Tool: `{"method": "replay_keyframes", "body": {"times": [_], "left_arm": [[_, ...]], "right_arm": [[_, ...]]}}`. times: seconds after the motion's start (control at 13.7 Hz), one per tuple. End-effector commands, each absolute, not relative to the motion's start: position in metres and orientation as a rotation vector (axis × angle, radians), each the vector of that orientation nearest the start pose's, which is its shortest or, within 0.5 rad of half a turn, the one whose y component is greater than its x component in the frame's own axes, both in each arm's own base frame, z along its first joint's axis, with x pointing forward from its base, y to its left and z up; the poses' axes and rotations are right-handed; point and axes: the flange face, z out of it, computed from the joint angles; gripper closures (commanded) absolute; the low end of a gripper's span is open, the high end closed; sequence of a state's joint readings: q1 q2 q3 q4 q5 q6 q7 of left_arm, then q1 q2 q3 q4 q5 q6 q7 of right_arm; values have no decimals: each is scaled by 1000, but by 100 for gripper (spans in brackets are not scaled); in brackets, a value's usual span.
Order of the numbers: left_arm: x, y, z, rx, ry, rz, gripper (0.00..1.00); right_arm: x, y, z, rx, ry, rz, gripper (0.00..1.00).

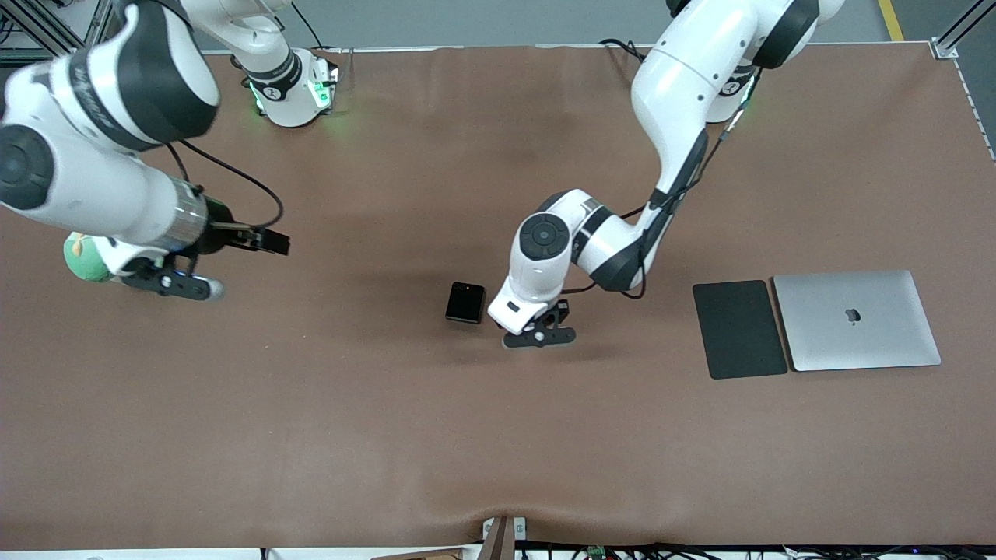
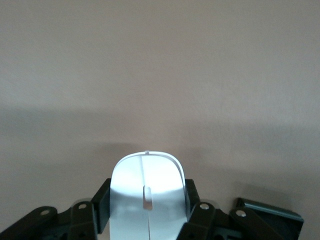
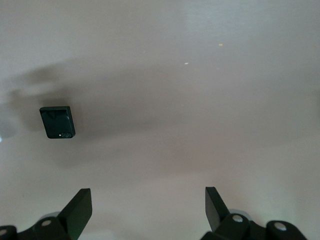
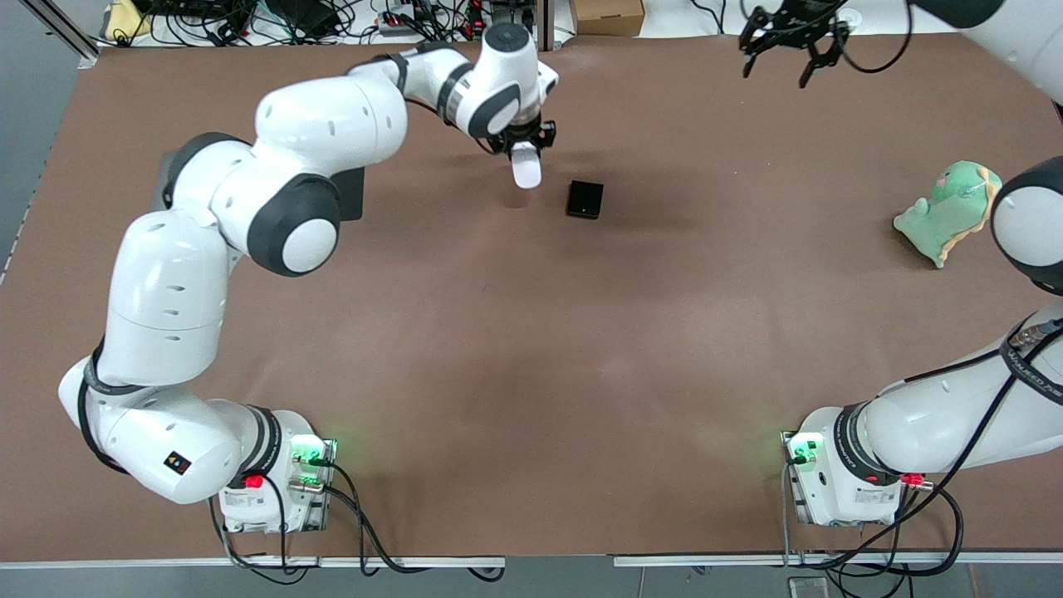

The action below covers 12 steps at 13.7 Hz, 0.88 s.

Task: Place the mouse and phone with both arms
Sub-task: 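Carry the mouse toward the mouse pad while the right gripper grasps the phone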

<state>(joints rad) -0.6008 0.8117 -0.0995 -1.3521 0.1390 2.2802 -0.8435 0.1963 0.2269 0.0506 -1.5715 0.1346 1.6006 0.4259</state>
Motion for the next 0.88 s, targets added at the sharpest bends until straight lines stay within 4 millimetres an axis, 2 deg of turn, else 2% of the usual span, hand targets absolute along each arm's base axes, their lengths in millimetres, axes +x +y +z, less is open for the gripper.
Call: {"method": "replay_keyframes", "body": {"times": [0.0,0.15,0.22,0.37,0.51,0.66,0.73,0.8], "left_arm": [[589,-456,273,-3175,-157,-192,49],[595,-441,290,-3158,-155,-175,49],[599,-427,298,-3141,-135,-152,49],[609,-384,317,-3127,-65,-149,48],[613,-345,331,-3114,-26,-143,48],[614,-310,335,-3099,-19,-121,48],[618,-289,334,-3092,-28,-107,48],[619,-277,334,-3088,-18,-100,48]], "right_arm": [[596,198,459,-3055,259,363,0],[608,211,426,-3049,249,368,0],[612,223,410,-3050,228,356,0],[614,263,382,-3059,152,300,0],[619,283,349,-3056,176,265,0],[620,305,314,-3057,176,233,0],[622,314,302,-3055,178,222,0],[625,324,294,-3057,178,220,0]]}}
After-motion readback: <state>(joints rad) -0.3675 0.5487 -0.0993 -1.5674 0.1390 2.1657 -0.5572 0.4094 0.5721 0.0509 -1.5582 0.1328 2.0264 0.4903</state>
